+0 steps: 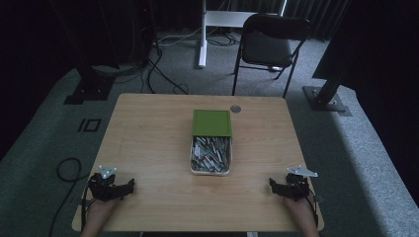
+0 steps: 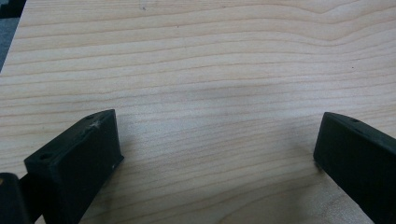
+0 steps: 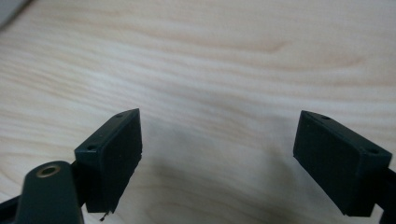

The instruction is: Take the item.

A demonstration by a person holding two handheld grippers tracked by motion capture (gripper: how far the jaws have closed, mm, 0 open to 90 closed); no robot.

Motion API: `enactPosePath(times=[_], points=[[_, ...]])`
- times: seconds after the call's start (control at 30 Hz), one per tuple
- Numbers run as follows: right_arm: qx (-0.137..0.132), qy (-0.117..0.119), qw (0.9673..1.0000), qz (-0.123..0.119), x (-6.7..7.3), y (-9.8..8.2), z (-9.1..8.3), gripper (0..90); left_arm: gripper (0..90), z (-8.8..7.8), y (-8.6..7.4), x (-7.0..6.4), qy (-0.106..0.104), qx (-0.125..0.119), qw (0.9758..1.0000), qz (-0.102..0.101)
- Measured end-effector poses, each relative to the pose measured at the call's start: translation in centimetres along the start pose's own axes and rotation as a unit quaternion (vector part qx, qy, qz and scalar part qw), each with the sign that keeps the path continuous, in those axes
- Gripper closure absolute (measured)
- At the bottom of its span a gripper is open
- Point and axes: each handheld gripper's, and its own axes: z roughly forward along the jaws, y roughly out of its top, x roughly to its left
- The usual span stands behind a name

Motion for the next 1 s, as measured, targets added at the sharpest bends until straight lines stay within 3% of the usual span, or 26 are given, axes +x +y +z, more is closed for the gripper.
enactPosePath(times=[0.4, 1.0], points=[[-0.041, 0.033, 0.9986, -0.010, 2.0, 3.6, -1.7, 17.6, 1.4, 0.0, 0.0, 0.0, 0.000, 0.000, 1.0000, 0.000], [-0.081, 0.075, 0.9917, -0.066, 6.8, 7.4, -4.0, 17.8, 1.4, 0.0, 0.0, 0.0, 0.000, 0.000, 1.0000, 0.000]])
